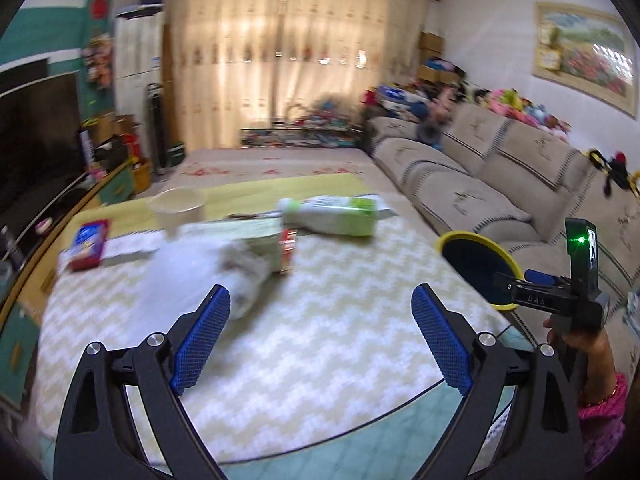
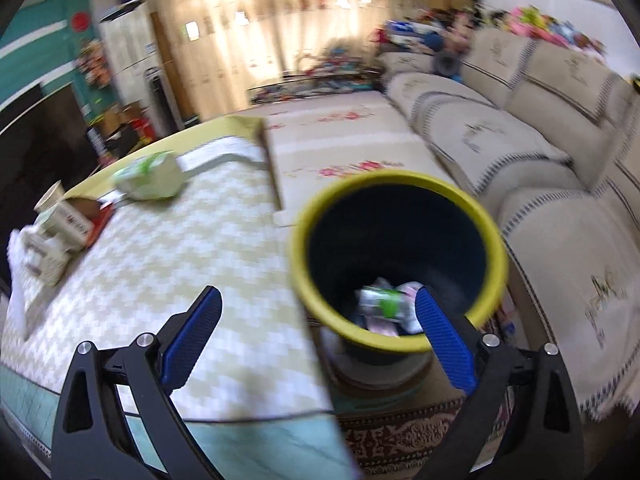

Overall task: Collect trash
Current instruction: 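Move the right gripper back toward the green coconut drink bottle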

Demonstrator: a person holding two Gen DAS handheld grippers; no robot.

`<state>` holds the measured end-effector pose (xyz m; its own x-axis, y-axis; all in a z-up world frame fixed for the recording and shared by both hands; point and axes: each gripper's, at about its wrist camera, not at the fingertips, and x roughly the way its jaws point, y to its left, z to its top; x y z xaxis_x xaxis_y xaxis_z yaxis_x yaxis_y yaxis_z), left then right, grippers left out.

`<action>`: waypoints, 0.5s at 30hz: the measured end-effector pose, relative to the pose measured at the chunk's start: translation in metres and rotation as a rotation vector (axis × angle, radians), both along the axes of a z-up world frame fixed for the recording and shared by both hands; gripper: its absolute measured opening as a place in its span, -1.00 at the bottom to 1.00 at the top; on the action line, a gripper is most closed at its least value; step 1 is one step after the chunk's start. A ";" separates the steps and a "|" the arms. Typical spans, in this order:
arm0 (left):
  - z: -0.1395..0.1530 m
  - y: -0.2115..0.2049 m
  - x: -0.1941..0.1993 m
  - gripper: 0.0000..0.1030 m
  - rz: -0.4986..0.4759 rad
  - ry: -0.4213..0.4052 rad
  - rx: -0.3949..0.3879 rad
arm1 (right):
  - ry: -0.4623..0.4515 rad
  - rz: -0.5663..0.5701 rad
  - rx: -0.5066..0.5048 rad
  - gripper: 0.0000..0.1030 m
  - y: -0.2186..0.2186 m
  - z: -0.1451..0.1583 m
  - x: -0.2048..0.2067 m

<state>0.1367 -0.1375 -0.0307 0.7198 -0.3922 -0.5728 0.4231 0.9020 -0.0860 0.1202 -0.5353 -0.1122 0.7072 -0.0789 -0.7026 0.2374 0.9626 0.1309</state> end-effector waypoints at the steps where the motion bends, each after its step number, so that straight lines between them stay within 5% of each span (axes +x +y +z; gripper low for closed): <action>1: -0.001 0.013 -0.002 0.77 0.020 0.001 -0.004 | -0.005 0.042 0.014 0.80 0.008 0.003 0.008; 9: -0.013 0.057 -0.005 0.77 0.112 0.011 -0.036 | -0.041 0.270 -0.053 0.80 0.066 0.022 0.088; 15: -0.025 0.058 0.006 0.77 0.129 0.041 -0.043 | -0.043 0.398 -0.077 0.83 0.083 0.007 0.158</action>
<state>0.1422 -0.0794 -0.0552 0.7423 -0.3225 -0.5874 0.2990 0.9439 -0.1404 0.2786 -0.4518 -0.1053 0.7220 0.1555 -0.6741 -0.1596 0.9856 0.0564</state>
